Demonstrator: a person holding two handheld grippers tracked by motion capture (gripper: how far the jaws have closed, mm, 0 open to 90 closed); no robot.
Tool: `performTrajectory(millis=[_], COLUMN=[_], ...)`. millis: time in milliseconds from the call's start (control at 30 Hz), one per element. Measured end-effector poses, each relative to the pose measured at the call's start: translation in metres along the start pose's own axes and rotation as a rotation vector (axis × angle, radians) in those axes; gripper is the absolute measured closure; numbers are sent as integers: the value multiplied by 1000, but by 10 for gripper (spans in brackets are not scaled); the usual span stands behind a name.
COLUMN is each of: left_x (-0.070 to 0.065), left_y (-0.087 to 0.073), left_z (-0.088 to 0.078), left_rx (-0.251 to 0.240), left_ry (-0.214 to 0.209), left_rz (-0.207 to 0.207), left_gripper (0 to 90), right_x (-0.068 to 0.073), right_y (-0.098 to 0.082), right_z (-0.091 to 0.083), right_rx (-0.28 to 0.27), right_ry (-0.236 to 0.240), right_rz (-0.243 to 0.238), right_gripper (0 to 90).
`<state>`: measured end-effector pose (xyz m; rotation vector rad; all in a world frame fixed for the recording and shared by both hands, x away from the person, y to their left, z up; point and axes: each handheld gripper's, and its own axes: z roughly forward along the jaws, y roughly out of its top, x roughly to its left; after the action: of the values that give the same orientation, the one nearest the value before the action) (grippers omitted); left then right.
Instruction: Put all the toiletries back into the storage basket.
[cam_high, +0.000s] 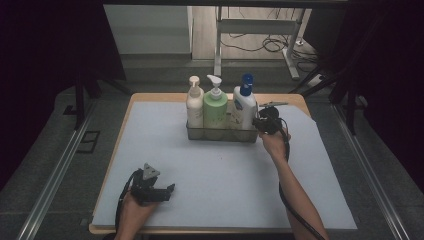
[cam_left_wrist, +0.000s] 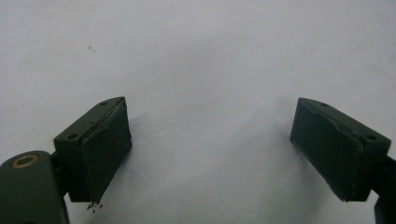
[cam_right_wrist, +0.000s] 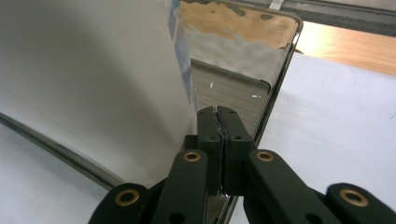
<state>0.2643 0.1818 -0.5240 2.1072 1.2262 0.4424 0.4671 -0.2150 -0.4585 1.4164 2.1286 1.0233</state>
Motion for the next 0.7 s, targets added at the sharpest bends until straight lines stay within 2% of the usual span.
performTrajectory(millis=[300,700], left_x=[0,0], left_y=[0,0], left_z=[0,0], left_rx=[0,0], left_ry=[0,0], left_rz=[0,0], left_gripper=[120,120], right_x=[8,9], right_y=[0,-2], right_z=[0,3], right_rx=[9,21], right_ry=[23,39], right_rz=[-21,-14], right_gripper=[863,867])
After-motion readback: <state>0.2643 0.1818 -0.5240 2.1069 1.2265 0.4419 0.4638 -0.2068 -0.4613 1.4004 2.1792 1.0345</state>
